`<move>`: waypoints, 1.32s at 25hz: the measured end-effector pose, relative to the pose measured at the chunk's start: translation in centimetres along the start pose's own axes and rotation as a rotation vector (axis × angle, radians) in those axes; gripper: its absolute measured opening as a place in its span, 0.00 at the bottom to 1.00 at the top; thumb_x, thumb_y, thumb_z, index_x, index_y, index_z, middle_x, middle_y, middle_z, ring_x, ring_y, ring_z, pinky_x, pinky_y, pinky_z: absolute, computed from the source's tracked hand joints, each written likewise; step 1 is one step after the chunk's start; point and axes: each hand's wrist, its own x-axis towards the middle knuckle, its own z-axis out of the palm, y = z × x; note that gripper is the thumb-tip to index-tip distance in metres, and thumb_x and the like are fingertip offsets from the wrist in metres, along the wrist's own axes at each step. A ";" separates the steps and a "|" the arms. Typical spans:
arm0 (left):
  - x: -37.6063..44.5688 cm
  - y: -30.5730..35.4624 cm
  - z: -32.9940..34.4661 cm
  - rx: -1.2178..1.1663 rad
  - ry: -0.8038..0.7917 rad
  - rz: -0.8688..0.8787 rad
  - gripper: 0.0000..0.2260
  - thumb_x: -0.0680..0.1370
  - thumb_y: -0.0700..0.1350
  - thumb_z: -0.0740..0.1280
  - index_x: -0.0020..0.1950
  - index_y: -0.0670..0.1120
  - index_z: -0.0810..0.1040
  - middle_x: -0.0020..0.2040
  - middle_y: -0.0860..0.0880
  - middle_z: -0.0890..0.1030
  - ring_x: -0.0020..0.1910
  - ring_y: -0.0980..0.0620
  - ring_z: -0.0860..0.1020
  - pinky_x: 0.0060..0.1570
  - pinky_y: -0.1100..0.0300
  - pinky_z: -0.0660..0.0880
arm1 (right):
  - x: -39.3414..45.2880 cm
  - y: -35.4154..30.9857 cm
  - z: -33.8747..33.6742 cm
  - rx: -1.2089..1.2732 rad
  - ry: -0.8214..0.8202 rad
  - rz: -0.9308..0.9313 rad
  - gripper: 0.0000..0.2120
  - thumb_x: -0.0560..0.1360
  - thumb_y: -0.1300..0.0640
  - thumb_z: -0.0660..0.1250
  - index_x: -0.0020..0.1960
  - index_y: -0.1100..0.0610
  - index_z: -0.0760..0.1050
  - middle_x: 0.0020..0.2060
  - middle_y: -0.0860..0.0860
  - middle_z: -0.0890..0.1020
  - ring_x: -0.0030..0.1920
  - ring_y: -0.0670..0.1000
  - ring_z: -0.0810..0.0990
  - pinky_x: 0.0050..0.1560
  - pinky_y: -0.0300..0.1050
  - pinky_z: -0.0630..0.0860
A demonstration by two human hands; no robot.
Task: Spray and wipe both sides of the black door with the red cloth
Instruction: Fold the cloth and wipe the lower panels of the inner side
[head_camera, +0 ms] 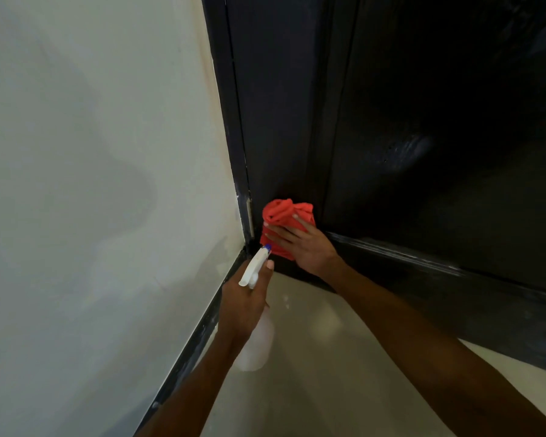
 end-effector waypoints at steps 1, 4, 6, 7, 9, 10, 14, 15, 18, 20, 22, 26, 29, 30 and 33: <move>0.2 -0.3 0.2 0.019 -0.001 -0.007 0.10 0.80 0.54 0.66 0.59 0.54 0.78 0.45 0.44 0.84 0.27 0.54 0.78 0.29 0.70 0.73 | -1.6 0.3 0.5 0.027 -0.015 0.007 0.35 0.75 0.54 0.62 0.81 0.50 0.61 0.80 0.51 0.63 0.80 0.53 0.62 0.80 0.58 0.34; 0.5 -0.5 1.8 0.075 -0.034 -0.034 0.17 0.80 0.56 0.66 0.65 0.49 0.77 0.46 0.51 0.84 0.31 0.54 0.79 0.33 0.66 0.77 | -8.7 1.1 2.8 0.186 -0.031 0.045 0.40 0.68 0.57 0.68 0.80 0.48 0.64 0.78 0.49 0.69 0.75 0.53 0.71 0.81 0.55 0.41; 0.6 -0.4 3.2 0.086 -0.066 -0.033 0.16 0.80 0.56 0.65 0.65 0.52 0.75 0.46 0.55 0.83 0.32 0.54 0.80 0.35 0.66 0.78 | -14.5 1.8 4.1 0.297 0.000 0.158 0.38 0.71 0.55 0.64 0.81 0.47 0.61 0.80 0.48 0.63 0.71 0.55 0.74 0.78 0.56 0.52; 0.8 -0.3 3.8 0.078 -0.066 -0.045 0.16 0.80 0.56 0.65 0.65 0.52 0.74 0.46 0.54 0.83 0.32 0.53 0.80 0.34 0.68 0.78 | -17.1 2.0 4.5 0.329 0.016 0.221 0.37 0.72 0.54 0.61 0.82 0.47 0.60 0.82 0.47 0.57 0.71 0.55 0.75 0.76 0.57 0.55; 0.9 -0.2 4.6 0.032 -0.058 -0.076 0.16 0.80 0.56 0.65 0.65 0.52 0.73 0.49 0.52 0.83 0.33 0.51 0.81 0.33 0.68 0.78 | -21.1 2.2 4.8 0.337 0.031 0.327 0.38 0.72 0.52 0.65 0.82 0.48 0.59 0.84 0.47 0.49 0.76 0.57 0.67 0.77 0.60 0.51; 1.0 -0.2 4.8 0.020 -0.056 -0.082 0.17 0.80 0.55 0.65 0.66 0.51 0.74 0.50 0.51 0.83 0.34 0.50 0.81 0.33 0.69 0.78 | -22.0 2.1 4.9 0.341 0.017 0.366 0.41 0.70 0.51 0.71 0.81 0.49 0.60 0.84 0.48 0.49 0.79 0.57 0.60 0.79 0.61 0.45; 1.6 -1.6 5.2 0.118 -0.052 -0.144 0.20 0.80 0.56 0.66 0.62 0.43 0.79 0.48 0.47 0.84 0.35 0.52 0.81 0.28 0.72 0.74 | -21.0 1.5 5.0 0.340 -0.063 0.423 0.52 0.65 0.53 0.81 0.82 0.50 0.58 0.83 0.54 0.54 0.81 0.60 0.53 0.78 0.63 0.35; 1.8 -1.9 5.2 0.156 -0.047 -0.171 0.21 0.80 0.58 0.66 0.61 0.42 0.80 0.48 0.46 0.84 0.36 0.52 0.81 0.28 0.71 0.74 | -20.2 1.3 4.8 0.348 -0.064 0.415 0.52 0.65 0.54 0.80 0.83 0.50 0.56 0.83 0.54 0.54 0.81 0.61 0.56 0.78 0.65 0.38; 2.1 -2.3 5.0 0.182 -0.023 -0.194 0.24 0.79 0.61 0.66 0.61 0.41 0.81 0.45 0.45 0.85 0.36 0.51 0.83 0.32 0.69 0.74 | -16.6 0.9 4.0 0.350 -0.058 0.324 0.50 0.68 0.55 0.77 0.83 0.48 0.55 0.83 0.52 0.54 0.77 0.60 0.65 0.75 0.66 0.54; 2.1 -1.7 4.9 0.165 -0.007 -0.172 0.23 0.80 0.59 0.66 0.60 0.41 0.82 0.41 0.46 0.84 0.31 0.53 0.81 0.29 0.71 0.73 | -13.5 0.7 3.5 0.320 -0.069 0.242 0.47 0.68 0.53 0.75 0.82 0.47 0.58 0.82 0.52 0.57 0.76 0.58 0.66 0.76 0.62 0.52; 2.1 -1.5 4.6 0.160 -0.014 -0.108 0.21 0.80 0.58 0.66 0.59 0.42 0.82 0.39 0.47 0.84 0.29 0.53 0.81 0.31 0.65 0.77 | -10.7 0.3 3.1 0.280 -0.085 0.191 0.46 0.68 0.54 0.75 0.82 0.48 0.60 0.81 0.52 0.61 0.78 0.58 0.64 0.79 0.59 0.42; 2.4 -1.9 3.6 0.167 0.023 -0.044 0.23 0.79 0.60 0.65 0.61 0.41 0.81 0.43 0.45 0.85 0.32 0.49 0.82 0.40 0.56 0.82 | -6.7 -0.7 1.3 0.234 -0.110 0.233 0.46 0.68 0.56 0.72 0.83 0.49 0.58 0.82 0.53 0.60 0.80 0.58 0.61 0.78 0.59 0.28; 2.3 -2.1 3.7 0.185 0.006 -0.082 0.20 0.80 0.56 0.66 0.58 0.40 0.80 0.38 0.47 0.83 0.22 0.58 0.78 0.30 0.71 0.75 | -5.9 -0.8 0.8 0.195 -0.105 0.218 0.45 0.71 0.55 0.71 0.84 0.50 0.54 0.82 0.54 0.57 0.81 0.58 0.58 0.77 0.60 0.27; 2.2 -2.0 4.0 0.188 0.001 -0.085 0.20 0.80 0.56 0.66 0.59 0.40 0.80 0.38 0.48 0.83 0.22 0.59 0.77 0.28 0.71 0.74 | -6.3 -0.7 1.1 0.180 -0.112 0.201 0.44 0.72 0.55 0.70 0.83 0.50 0.54 0.82 0.54 0.58 0.81 0.58 0.58 0.77 0.61 0.27; 1.7 -1.3 5.3 0.171 -0.034 -0.089 0.21 0.81 0.57 0.66 0.62 0.41 0.80 0.38 0.48 0.84 0.22 0.58 0.78 0.27 0.71 0.73 | -9.4 0.3 2.5 0.247 -0.122 0.178 0.42 0.68 0.54 0.72 0.81 0.49 0.63 0.77 0.52 0.69 0.77 0.57 0.67 0.80 0.58 0.35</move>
